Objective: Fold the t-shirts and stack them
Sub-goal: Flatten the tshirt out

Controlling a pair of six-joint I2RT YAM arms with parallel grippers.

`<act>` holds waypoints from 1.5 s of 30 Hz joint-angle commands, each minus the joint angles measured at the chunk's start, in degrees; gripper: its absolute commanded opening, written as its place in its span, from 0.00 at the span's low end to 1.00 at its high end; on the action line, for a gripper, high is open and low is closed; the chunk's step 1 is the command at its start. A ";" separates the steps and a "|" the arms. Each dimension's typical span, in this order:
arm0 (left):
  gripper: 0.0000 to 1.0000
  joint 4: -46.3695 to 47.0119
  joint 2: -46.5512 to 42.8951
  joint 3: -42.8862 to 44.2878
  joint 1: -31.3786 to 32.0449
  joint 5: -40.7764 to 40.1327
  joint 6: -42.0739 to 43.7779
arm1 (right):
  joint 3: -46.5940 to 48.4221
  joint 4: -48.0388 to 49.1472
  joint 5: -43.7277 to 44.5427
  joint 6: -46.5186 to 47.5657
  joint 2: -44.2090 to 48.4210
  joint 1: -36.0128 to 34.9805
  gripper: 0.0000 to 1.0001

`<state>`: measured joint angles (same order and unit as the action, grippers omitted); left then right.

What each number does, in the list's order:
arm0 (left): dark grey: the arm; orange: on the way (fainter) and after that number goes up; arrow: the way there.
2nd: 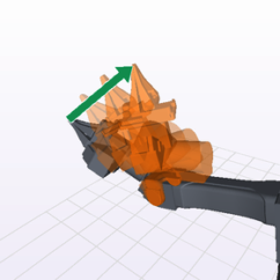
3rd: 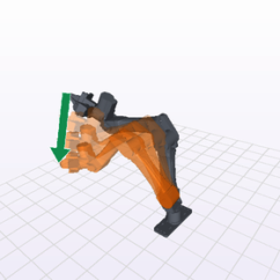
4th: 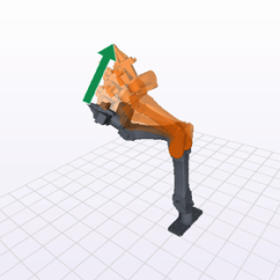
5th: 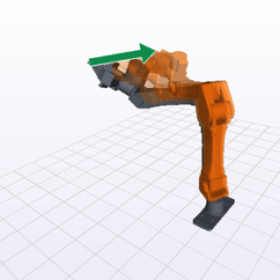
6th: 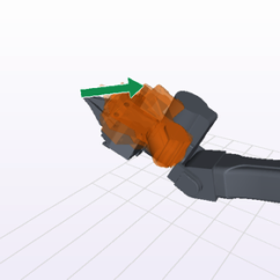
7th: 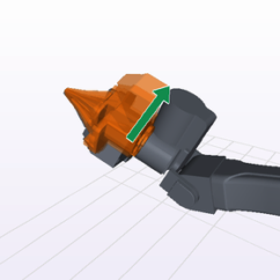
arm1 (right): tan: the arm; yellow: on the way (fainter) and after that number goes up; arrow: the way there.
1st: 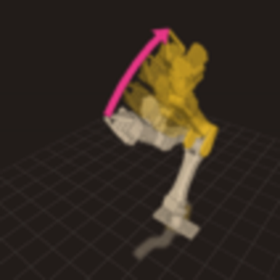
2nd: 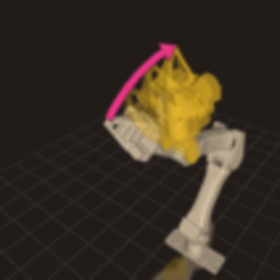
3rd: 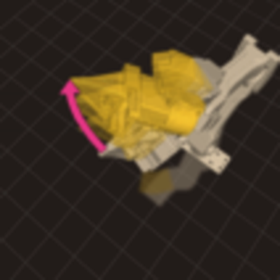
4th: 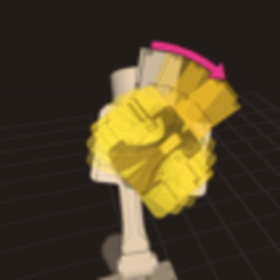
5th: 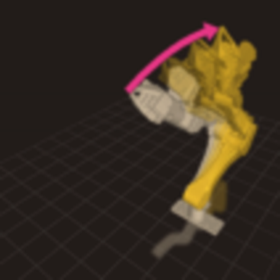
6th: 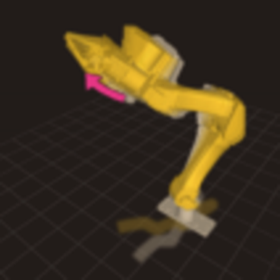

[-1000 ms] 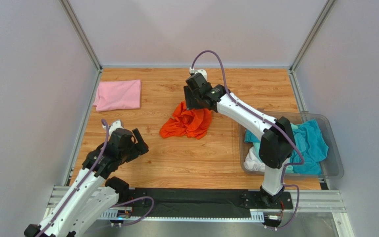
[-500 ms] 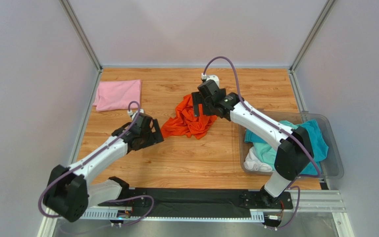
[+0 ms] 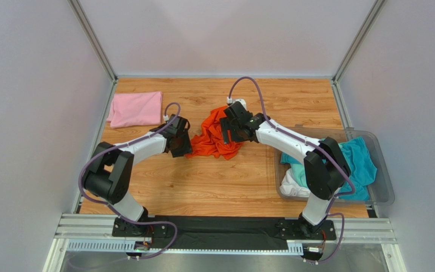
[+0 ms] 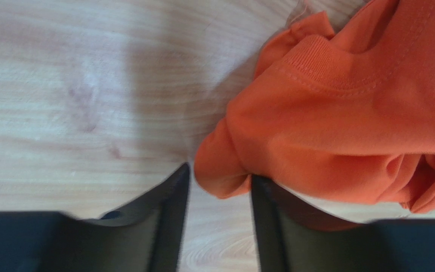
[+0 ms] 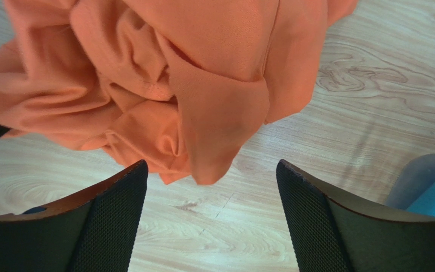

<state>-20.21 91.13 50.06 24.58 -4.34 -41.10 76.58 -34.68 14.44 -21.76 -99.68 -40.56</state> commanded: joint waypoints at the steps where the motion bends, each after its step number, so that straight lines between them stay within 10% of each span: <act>1: 0.46 3.15 2.46 3.11 -0.50 2.40 1.73 | 2.09 2.25 1.56 0.05 -2.53 0.48 0.81; 7: 0.00 2.72 6.34 6.53 -1.90 2.05 3.22 | 2.09 4.78 4.10 0.05 -4.21 0.74 0.45; 13: 0.00 -0.35 -4.08 4.61 -2.78 -1.10 4.54 | 2.62 3.22 7.01 0.66 0.42 1.09 0.06; 31: 0.00 -18.99 -60.25 15.49 -2.78 -1.82 2.61 | 4.44 -5.66 -17.58 3.83 45.33 0.83 0.00; 45: 0.00 -25.23 -65.82 43.27 -2.78 13.30 3.66 | 24.13 -7.77 -41.76 -1.18 51.17 0.74 0.00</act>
<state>-42.92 24.18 91.68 21.93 4.19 -38.06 97.60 -42.54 -20.64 -21.30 -47.16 -39.68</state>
